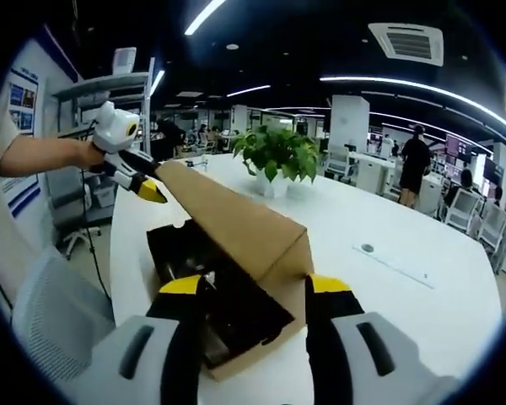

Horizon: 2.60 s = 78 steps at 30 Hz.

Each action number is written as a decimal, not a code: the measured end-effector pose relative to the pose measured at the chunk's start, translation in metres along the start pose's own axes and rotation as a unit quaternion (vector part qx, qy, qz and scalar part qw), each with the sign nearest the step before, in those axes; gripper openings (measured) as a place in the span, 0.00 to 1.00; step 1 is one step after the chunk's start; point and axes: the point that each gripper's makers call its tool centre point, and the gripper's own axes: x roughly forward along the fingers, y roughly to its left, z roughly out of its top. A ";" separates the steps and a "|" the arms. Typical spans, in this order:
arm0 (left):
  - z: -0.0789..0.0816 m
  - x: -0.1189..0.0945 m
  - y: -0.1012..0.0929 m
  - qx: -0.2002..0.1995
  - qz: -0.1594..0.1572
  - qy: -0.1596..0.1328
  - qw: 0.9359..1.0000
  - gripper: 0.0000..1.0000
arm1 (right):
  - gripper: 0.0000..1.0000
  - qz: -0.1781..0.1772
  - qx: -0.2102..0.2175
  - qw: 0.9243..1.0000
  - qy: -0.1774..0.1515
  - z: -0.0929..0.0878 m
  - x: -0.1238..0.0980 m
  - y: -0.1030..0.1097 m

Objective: Operate the shoe box by opening the lid, removing the specified soft item, and placing it in the target area until the item is outside and the box remains undamaged.

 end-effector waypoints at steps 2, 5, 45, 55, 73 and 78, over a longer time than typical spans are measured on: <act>0.002 0.002 0.005 0.000 0.011 -0.001 1.000 0.35 | 0.41 -0.003 -0.001 1.000 -0.001 0.001 0.001 -0.003; 0.005 0.003 0.013 0.003 0.031 -0.001 1.000 0.26 | 0.39 -0.006 -0.005 1.000 0.000 0.003 0.002 -0.008; 0.042 0.036 0.065 -0.021 0.086 -0.031 0.996 0.00 | 0.17 -0.063 0.030 0.997 0.022 -0.002 0.024 -0.061; 0.046 0.044 0.072 -0.020 0.084 -0.032 0.996 0.00 | 0.09 -0.087 0.042 0.993 0.065 -0.040 0.023 -0.071; 0.051 0.058 0.080 -0.019 0.079 -0.033 0.996 0.00 | 0.04 -0.095 0.050 0.991 0.074 -0.045 0.054 -0.081; 0.053 0.063 0.082 -0.018 0.079 -0.033 0.996 0.01 | 0.04 -0.099 0.051 0.991 0.078 -0.047 0.057 -0.083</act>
